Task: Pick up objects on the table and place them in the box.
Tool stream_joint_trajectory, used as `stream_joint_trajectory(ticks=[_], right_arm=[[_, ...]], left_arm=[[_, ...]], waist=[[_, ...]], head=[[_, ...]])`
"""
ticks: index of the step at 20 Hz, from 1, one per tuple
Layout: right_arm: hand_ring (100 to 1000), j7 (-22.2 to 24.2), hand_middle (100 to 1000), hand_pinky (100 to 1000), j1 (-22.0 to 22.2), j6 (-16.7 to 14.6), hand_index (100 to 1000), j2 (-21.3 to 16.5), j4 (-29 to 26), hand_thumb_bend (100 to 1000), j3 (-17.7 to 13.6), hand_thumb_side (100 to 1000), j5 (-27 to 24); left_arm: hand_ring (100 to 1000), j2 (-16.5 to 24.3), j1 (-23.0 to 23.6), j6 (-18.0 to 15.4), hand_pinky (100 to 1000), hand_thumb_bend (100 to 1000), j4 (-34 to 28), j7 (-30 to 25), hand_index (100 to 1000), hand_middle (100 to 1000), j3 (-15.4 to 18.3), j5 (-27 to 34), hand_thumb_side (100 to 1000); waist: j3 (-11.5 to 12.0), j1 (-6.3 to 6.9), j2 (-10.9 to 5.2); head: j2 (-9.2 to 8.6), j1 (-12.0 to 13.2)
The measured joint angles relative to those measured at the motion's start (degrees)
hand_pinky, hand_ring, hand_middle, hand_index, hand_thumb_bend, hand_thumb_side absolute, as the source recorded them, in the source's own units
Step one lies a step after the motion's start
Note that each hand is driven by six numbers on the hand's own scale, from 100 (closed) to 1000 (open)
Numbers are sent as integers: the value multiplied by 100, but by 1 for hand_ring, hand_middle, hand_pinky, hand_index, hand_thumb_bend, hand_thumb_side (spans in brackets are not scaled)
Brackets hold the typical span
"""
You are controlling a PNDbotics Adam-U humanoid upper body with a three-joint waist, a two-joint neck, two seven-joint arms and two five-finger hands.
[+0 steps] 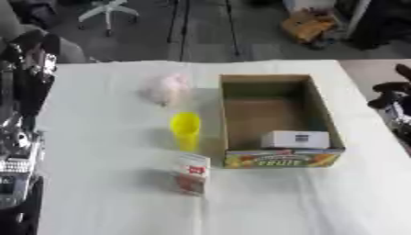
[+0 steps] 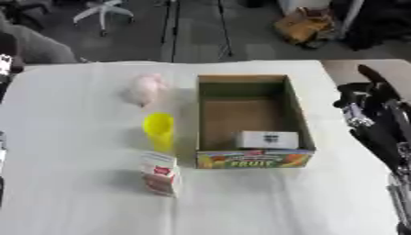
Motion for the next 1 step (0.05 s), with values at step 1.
stream_joint_trajectory(ticks=[1], right_arm=[[629,0,709,725,0,0,1000,0,0,184,0,486,-1]], left_arm=[[935,-2,2,1,647,690,-4,1,827,780,-7,0,728]], waist=[[0,1,0]], head=[[0,0]])
